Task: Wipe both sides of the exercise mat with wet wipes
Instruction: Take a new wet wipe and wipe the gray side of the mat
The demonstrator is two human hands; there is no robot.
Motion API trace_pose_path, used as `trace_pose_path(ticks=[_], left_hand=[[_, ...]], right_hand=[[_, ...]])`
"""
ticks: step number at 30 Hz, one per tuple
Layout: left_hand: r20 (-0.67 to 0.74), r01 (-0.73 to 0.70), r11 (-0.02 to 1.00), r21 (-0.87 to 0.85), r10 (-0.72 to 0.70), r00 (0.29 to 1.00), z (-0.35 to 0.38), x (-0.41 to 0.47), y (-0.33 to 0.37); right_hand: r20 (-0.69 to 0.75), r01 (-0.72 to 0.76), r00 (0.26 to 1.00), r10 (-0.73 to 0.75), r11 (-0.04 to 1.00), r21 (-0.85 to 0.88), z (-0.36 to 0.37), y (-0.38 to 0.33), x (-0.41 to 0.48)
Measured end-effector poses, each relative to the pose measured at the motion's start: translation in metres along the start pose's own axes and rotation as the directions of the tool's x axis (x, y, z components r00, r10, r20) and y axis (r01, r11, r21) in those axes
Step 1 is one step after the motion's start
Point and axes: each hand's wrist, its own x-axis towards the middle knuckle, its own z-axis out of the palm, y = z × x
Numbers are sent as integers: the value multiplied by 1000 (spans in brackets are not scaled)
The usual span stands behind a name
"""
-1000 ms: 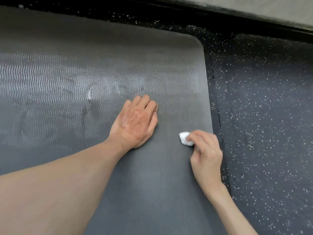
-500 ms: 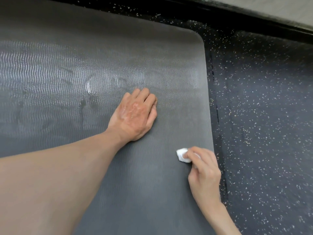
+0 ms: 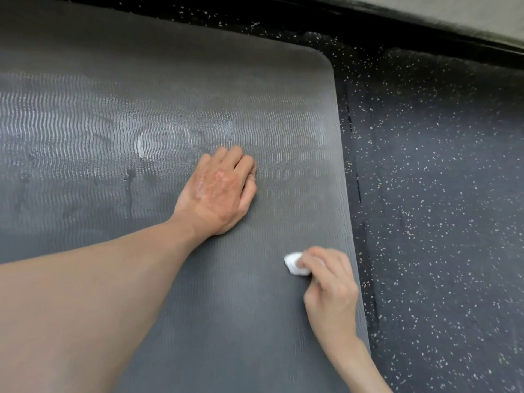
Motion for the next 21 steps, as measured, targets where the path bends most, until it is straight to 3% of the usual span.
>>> trace_pose_path(ticks=[3, 8, 11, 21], left_hand=[[9, 0, 1000, -5, 0, 1000, -1, 0, -1], [4, -4, 1000, 10, 4, 1000, 0, 0, -1], [5, -5, 1000, 8, 5, 1000, 0, 0, 0], [0, -11, 1000, 2, 11, 1000, 2, 0, -1]], right_hand=[[2, -21, 1000, 21, 1000, -22, 6, -1, 9], [28, 23, 999, -24, 999, 26, -7, -4, -54], [59, 18, 998, -20, 1000, 22, -3, -3, -34], [-23, 52, 998, -50, 995, 87, -11, -9, -93]])
